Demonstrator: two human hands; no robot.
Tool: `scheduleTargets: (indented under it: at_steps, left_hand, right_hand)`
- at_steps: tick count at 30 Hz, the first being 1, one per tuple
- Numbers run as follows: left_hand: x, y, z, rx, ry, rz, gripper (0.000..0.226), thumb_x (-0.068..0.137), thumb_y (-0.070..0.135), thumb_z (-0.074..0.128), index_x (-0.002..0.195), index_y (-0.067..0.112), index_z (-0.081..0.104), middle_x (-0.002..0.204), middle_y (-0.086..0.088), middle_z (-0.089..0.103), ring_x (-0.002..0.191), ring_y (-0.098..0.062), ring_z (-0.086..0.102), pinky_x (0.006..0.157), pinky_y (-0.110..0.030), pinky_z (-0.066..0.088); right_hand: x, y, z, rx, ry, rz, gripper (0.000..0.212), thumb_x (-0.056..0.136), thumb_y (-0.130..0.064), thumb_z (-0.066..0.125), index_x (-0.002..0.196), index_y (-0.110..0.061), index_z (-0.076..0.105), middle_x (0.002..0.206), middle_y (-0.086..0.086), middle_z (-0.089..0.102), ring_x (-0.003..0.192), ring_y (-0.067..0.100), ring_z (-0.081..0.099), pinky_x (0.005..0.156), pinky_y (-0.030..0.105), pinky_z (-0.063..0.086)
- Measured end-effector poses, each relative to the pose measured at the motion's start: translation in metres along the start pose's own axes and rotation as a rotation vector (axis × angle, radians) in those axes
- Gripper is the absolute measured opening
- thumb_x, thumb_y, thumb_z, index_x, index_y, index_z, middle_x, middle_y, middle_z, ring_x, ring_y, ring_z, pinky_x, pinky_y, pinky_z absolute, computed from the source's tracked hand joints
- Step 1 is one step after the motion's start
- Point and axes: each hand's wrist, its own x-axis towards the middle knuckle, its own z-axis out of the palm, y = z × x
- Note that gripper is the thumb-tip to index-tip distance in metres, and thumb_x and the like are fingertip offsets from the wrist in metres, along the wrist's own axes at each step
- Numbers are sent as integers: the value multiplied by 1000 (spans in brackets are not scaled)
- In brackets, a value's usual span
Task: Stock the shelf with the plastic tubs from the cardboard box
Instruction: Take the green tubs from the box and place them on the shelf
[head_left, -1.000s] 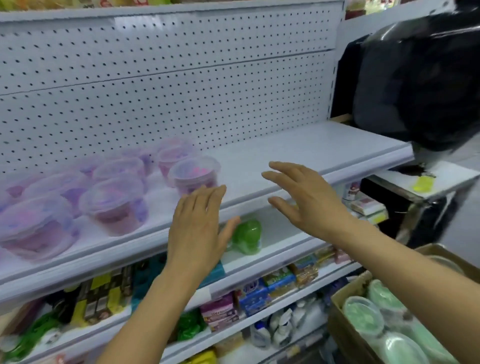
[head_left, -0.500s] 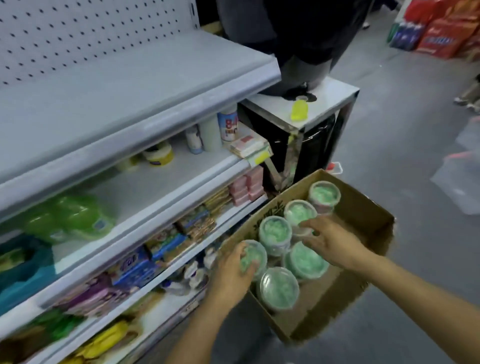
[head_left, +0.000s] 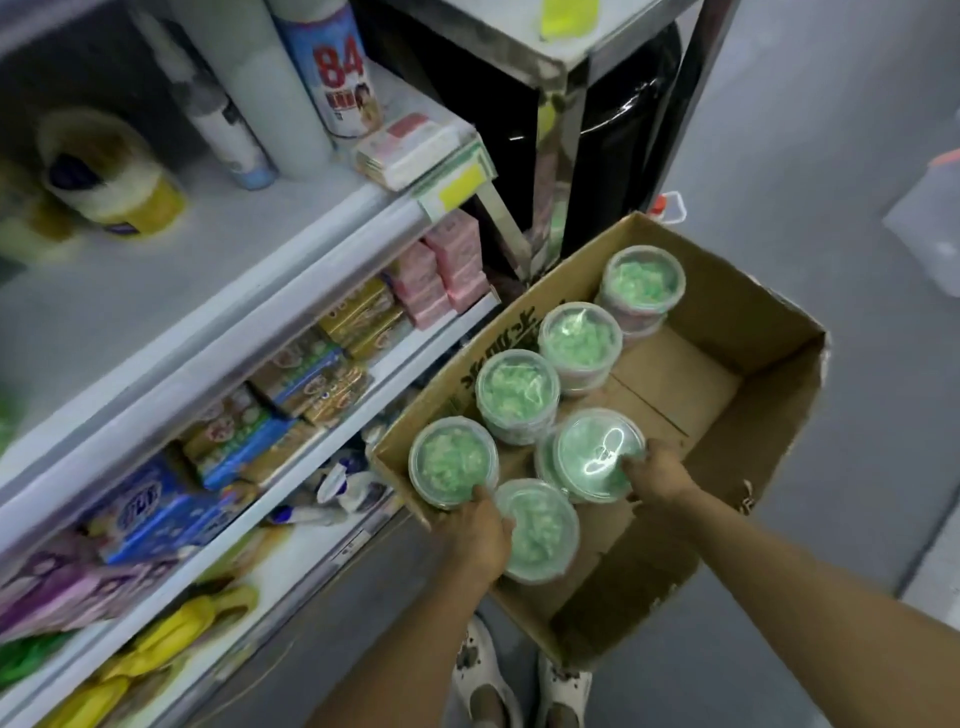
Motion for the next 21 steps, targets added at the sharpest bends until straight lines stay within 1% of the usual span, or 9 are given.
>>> scheduleTargets:
  at_steps: [2, 5, 7, 10, 12, 15, 17, 19, 21]
  left_hand:
    - [5, 2, 2, -13, 8, 6, 47, 98, 37, 44, 135, 9, 35, 128, -15, 57, 117, -34, 55, 91, -41, 43]
    - [2, 1, 2, -97, 19, 52, 34, 99, 35, 40, 123, 10, 39, 121, -15, 61, 111, -35, 58, 84, -40, 44]
    - [-3, -1, -2, -195, 25, 49, 28, 99, 32, 38, 118, 12, 43, 118, -13, 62, 108, -34, 58, 83, -40, 44]
    - [-11, -2, -19, -241, 74, 42, 28, 100, 32, 38, 116, 11, 48, 114, -11, 64, 105, -31, 59, 82, -37, 45]
    - [-21, -6, -34, -328, 110, 35, 25, 100, 31, 39, 109, 12, 52, 108, -8, 66, 101, -29, 62, 83, -36, 49]
    - [-41, -21, -57, -675, 132, 8, 16, 97, 29, 44, 92, 20, 56, 96, -4, 66, 91, -28, 65, 83, -41, 54]
    - [-60, -31, -79, -863, 203, -10, 16, 95, 30, 46, 87, 23, 58, 85, -8, 67, 75, -28, 66, 74, -45, 58]
    - [-84, -38, -107, -997, 285, -9, 18, 97, 27, 46, 92, 17, 60, 71, -9, 63, 53, -21, 59, 58, -41, 57]
    - [-110, -43, -136, -1113, 354, 12, 18, 98, 22, 46, 93, 12, 60, 62, -10, 58, 46, -19, 51, 55, -42, 53]
  right_hand:
    - [4, 0, 1, -3, 23, 15, 34, 98, -20, 46, 129, -5, 44, 101, 21, 61, 74, 30, 61, 56, 35, 51]
    - [-2, -6, -4, 58, 34, 20, 39, 98, -18, 48, 135, -8, 44, 108, 21, 61, 71, 26, 58, 54, 32, 48]
    - [-9, -13, -10, 75, 42, 9, 40, 98, -18, 48, 136, -7, 44, 108, 20, 60, 75, 27, 58, 60, 33, 51]
    - [-22, -28, -23, 53, 73, -24, 38, 98, -17, 47, 133, -2, 48, 100, 18, 60, 79, 29, 59, 70, 39, 51]
    - [-35, -40, -36, 69, 90, -43, 37, 97, -16, 48, 131, 0, 51, 92, 18, 62, 72, 25, 58, 63, 34, 49]
    - [-62, -62, -59, 140, 96, -110, 34, 95, -11, 48, 126, -2, 56, 71, 12, 59, 56, 18, 49, 49, 26, 38]
    - [-84, -80, -73, 207, 84, -175, 33, 95, -10, 46, 125, -9, 59, 65, 11, 56, 49, 16, 44, 42, 24, 34]
    - [-107, -102, -85, 266, 45, -245, 31, 95, -8, 47, 122, -13, 60, 60, 12, 52, 42, 14, 37, 38, 22, 28]
    - [-133, -127, -97, 293, 2, -316, 28, 95, -7, 48, 120, -14, 59, 56, 12, 50, 38, 14, 33, 37, 21, 25]
